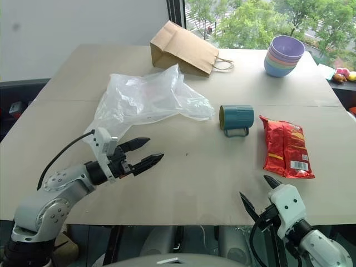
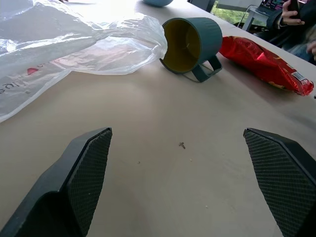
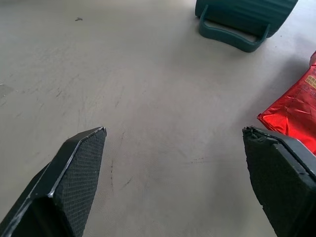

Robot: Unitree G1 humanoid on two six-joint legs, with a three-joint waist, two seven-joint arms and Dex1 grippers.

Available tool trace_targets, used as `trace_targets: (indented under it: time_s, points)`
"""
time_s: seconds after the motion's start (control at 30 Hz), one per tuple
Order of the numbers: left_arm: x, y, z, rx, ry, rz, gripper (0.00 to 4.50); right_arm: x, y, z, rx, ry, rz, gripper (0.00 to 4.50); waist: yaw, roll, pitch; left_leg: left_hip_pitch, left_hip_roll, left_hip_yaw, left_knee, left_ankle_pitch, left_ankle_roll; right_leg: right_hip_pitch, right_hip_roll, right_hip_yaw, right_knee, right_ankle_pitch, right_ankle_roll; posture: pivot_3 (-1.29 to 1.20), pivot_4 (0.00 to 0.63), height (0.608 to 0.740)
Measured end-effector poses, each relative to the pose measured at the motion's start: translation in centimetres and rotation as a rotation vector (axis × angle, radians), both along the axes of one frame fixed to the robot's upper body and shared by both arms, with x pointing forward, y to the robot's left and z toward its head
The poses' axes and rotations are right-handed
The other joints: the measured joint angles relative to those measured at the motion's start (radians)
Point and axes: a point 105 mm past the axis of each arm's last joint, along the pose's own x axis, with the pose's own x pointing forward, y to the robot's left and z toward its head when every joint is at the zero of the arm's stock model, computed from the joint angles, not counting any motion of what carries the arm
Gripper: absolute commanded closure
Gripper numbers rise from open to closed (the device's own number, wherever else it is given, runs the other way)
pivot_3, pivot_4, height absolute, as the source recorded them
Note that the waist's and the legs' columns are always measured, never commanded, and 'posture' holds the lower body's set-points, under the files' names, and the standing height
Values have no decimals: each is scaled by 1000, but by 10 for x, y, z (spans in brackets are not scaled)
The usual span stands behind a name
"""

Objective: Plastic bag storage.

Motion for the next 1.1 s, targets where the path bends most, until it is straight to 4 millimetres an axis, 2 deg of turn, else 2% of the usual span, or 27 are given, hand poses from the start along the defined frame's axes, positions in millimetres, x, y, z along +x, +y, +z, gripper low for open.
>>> trace_targets:
  time_s: [0.13,0.27,0.37,0.47,0.6,0.73,0.83,0.87,0.93,1.03,1.1]
  points:
    - [6,0,5,-8,-20,2,60,4,9,10,32,-68,40,42,0,0,0,0,0,0,0,0,0,0,0,0,0,0,0,0,150,740]
    - [21,2,19,2,-96,44,60,7,22,30,64,-171,122,42,0,0,0,0,-2,0,0,0,0,1,0,0,0,0,0,0,150,740]
    - [39,11,23,77,-160,128,60,11,32,49,84,-242,210,42,0,0,0,0,-3,1,0,0,0,1,1,0,0,0,0,0,150,740]
    - [57,20,24,256,-251,183,60,11,44,73,126,-316,311,42,1,-1,0,1,-3,0,0,0,0,1,2,0,1,0,0,0,150,740]
    - [74,21,24,483,-378,166,60,9,55,91,140,-367,390,42,4,-1,0,0,-3,0,0,0,0,1,2,0,1,0,0,0,150,740]
    - [97,9,33,735,-570,119,60,13,55,94,127,-382,380,42,12,-3,0,0,-4,-1,1,0,0,2,2,0,1,0,0,0,150,740]
    - [110,13,31,867,-622,110,60,15,55,94,117,-376,366,42,6,-2,0,0,-4,0,0,0,0,1,2,1,1,0,0,0,150,740]
    - [116,16,26,904,-621,105,440,16,54,94,115,-374,355,0,3,-2,0,0,-4,0,0,0,0,1,2,0,1,0,0,0,150,740]
    - [125,18,19,934,-606,103,888,18,53,94,106,-375,342,0,3,-2,0,0,-4,0,0,0,0,1,2,0,1,0,0,0,150,740]
    - [137,23,19,934,-587,116,2211,20,53,93,86,-380,324,0,3,-3,1,0,-4,-1,1,0,0,1,2,0,1,0,0,0,150,740]
    - [146,23,26,855,-541,154,3122,24,53,92,63,-376,298,0,4,-3,1,-1,-4,-1,1,0,0,2,2,0,1,1,1,0,150,740]
